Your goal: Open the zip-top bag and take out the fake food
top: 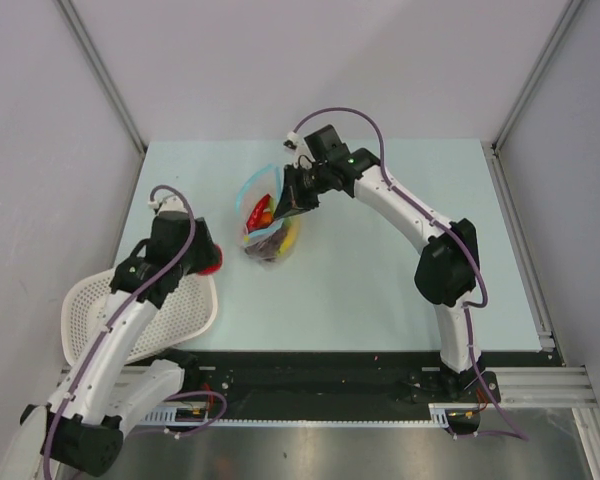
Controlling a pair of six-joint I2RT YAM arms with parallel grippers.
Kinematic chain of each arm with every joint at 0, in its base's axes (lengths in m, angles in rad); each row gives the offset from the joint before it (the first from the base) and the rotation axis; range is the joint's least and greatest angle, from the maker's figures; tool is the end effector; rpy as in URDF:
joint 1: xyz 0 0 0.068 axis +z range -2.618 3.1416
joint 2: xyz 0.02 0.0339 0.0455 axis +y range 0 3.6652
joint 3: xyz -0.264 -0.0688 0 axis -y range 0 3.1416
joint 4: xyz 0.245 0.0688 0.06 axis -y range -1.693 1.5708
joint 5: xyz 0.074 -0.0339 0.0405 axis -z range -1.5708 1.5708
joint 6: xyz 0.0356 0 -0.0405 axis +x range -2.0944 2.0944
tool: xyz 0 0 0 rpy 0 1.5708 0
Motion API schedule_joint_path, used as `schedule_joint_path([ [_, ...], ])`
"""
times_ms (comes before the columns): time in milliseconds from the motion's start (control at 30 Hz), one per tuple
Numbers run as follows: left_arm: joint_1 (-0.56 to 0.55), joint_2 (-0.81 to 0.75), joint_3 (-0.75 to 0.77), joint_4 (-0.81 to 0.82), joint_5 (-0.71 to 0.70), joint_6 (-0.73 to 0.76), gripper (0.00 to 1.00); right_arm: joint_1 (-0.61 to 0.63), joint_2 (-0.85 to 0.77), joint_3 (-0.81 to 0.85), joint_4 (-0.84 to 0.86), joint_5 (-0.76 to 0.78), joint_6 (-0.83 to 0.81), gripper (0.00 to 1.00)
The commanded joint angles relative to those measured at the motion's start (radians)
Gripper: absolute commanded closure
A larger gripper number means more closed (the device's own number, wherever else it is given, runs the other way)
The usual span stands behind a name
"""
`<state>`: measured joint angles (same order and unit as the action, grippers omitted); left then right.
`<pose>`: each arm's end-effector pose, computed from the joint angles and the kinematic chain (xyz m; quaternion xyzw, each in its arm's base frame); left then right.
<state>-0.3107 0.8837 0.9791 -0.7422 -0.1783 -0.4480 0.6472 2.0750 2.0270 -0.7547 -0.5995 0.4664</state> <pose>0.1711 -0.0483 0.3350 -0.1008 0.8868 -0.0904 0.4419 0.3604 0.2976 0.3185 -0.1902 0.8722 0.4216 0.1592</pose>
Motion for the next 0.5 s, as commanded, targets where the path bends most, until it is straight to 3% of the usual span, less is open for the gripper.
schedule_joint_path([
  [0,0.05,0.033,-0.086,-0.236,-0.239,-0.234,1.0,0.012,-0.039,0.064,-0.017,-0.013,-0.029,1.0],
  [267,0.18,0.146,-0.203,-0.235,-0.188,-0.38,0.98,0.019,-0.046,0.059,-0.018,-0.008,-0.032,1.0],
  [467,0.234,0.158,-0.298,-0.235,-0.133,-0.487,0.85,0.017,-0.053,0.059,-0.017,-0.003,-0.029,1.0],
])
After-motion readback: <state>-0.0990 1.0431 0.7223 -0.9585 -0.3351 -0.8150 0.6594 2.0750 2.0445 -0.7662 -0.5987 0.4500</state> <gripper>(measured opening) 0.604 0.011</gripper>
